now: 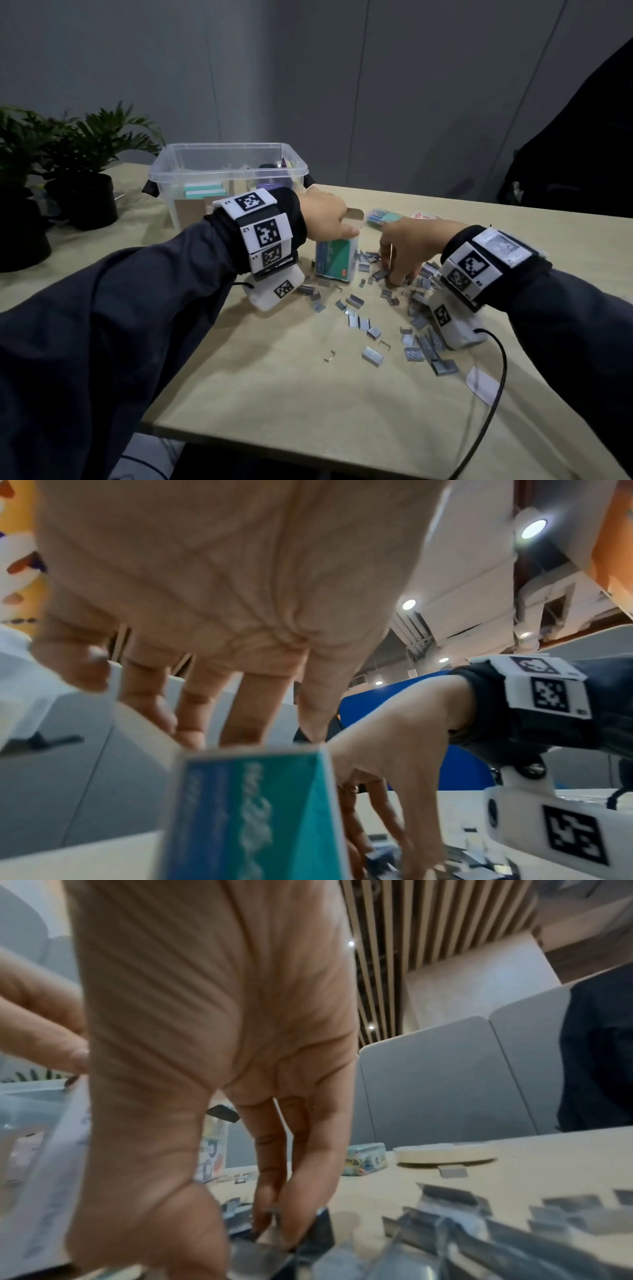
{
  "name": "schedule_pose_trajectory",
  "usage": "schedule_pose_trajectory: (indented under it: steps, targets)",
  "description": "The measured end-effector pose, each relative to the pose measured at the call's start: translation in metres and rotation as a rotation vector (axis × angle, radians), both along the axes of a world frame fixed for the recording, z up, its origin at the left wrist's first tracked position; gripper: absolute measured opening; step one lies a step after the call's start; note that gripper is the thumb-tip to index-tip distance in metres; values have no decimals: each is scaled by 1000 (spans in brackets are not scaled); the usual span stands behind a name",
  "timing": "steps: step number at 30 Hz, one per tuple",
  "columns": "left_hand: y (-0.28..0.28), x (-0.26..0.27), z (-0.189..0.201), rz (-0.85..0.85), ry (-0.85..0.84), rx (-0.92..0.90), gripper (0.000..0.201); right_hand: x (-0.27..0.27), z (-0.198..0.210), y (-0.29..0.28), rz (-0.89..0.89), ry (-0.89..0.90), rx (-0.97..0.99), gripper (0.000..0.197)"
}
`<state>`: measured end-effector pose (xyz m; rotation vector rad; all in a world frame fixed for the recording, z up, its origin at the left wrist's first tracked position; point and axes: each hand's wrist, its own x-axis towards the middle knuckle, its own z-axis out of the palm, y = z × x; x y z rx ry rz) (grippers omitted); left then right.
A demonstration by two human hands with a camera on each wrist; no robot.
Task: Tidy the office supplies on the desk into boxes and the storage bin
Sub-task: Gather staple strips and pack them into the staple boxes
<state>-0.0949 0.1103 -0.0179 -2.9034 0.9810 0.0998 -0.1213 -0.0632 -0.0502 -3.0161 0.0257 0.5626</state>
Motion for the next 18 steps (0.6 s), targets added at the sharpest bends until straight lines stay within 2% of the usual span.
schedule_pose_trajectory:
  steps: [3, 6, 8, 11, 13, 16, 18]
  targets:
    - [-5, -6, -2, 56, 78, -68, 57, -3, 1, -1, 10, -4, -19, 29]
    - [-5, -1, -6, 58, 180, -259, 50, -6, 1, 1, 40, -39, -43, 27]
    - [-3, -2, -6, 35, 140, -349, 35, -8, 4, 0, 52, -78, -38, 27]
    - [0, -12, -8, -18, -29, -405, 23, -11, 18, -3, 36, -167, 10, 20]
    - [6, -17, -10, -50, -28, -404, 28, -13, 33, -5, 27, -268, 53, 17]
    - [18, -14, -16, -117, 121, -341, 53, -19, 60, -4, 18, -445, 213, 20]
    - [24, -18, -17, -156, 183, -286, 52, -23, 74, 3, 12, -522, 380, 22]
